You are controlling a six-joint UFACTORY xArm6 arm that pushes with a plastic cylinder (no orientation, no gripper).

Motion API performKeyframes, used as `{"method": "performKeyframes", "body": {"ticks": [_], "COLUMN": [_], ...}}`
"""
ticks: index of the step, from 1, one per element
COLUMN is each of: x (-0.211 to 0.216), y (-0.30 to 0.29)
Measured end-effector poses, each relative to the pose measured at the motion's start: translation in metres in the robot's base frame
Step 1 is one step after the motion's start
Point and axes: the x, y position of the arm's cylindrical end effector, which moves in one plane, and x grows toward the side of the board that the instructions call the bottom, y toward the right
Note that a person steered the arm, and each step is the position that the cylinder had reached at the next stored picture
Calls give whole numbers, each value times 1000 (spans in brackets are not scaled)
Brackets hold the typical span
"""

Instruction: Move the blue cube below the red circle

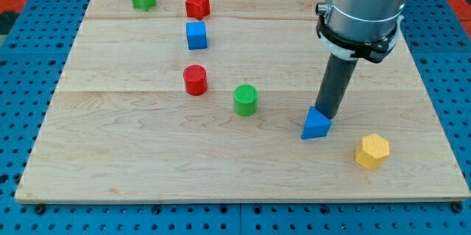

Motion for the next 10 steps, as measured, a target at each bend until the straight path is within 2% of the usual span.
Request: {"method": "performKeyframes", "body": {"ticks": [1, 2, 4, 5, 6, 7, 8, 10], "x": [-37, -100, -178, -191, -164, -140, -146, -89], "y": [33, 15, -120, -191, -257, -275, -286, -297]}}
